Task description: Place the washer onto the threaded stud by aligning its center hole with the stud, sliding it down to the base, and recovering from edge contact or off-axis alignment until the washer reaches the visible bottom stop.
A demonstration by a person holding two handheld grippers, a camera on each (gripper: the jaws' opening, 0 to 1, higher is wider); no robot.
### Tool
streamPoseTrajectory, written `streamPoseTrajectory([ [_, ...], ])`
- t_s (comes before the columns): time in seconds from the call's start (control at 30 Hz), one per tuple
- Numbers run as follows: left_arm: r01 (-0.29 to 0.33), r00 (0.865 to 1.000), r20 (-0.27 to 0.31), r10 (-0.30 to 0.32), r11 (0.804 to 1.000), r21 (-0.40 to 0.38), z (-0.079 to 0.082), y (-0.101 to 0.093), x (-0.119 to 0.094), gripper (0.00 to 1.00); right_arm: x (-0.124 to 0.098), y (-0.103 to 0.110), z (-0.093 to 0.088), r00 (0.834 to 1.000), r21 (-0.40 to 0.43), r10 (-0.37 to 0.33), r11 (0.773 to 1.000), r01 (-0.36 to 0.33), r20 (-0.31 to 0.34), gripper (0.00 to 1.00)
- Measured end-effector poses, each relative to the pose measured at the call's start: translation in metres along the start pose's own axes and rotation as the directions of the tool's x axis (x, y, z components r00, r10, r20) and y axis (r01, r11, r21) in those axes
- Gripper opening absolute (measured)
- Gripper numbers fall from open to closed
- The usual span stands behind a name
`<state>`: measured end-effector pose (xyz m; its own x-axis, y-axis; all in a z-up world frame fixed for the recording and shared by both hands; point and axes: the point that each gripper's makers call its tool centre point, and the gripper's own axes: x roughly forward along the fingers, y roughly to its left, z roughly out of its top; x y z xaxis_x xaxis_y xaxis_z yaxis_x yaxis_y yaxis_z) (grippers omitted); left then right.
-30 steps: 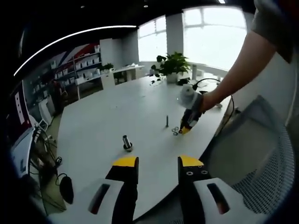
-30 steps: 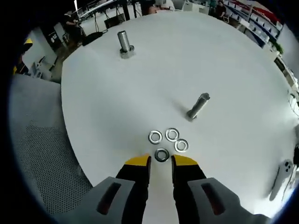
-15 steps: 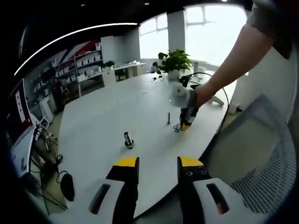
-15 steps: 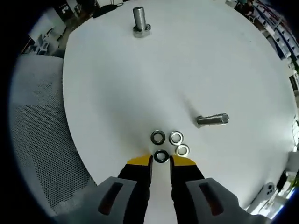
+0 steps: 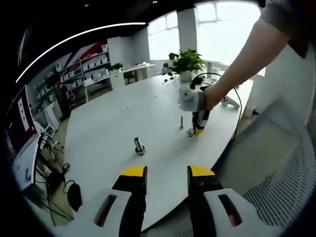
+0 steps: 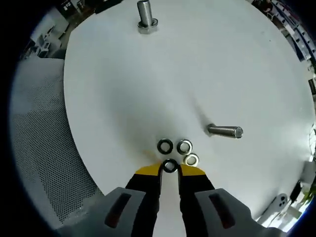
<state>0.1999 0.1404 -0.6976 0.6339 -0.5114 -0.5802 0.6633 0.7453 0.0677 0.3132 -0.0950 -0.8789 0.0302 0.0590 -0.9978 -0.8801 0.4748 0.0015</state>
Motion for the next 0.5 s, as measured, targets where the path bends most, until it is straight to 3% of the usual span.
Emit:
streamPoseTrajectory([
  [0.13,-0.019,1.0,0.005,0.019,1.0,-0.007,0.001,0.004,-0.001,0.3,0.001,-0.001,0.001,1.0,0.058,-0.016,0.998,0.017,-0.016,0.15],
  [0.5,-0.072,0.997,0.029,0.073,0.997,-0.024,0.005,0.015,-0.005,0.29,0.0,0.0,0.0,1.0,0.039,-0.019,0.999,0.018,0.011,0.14],
])
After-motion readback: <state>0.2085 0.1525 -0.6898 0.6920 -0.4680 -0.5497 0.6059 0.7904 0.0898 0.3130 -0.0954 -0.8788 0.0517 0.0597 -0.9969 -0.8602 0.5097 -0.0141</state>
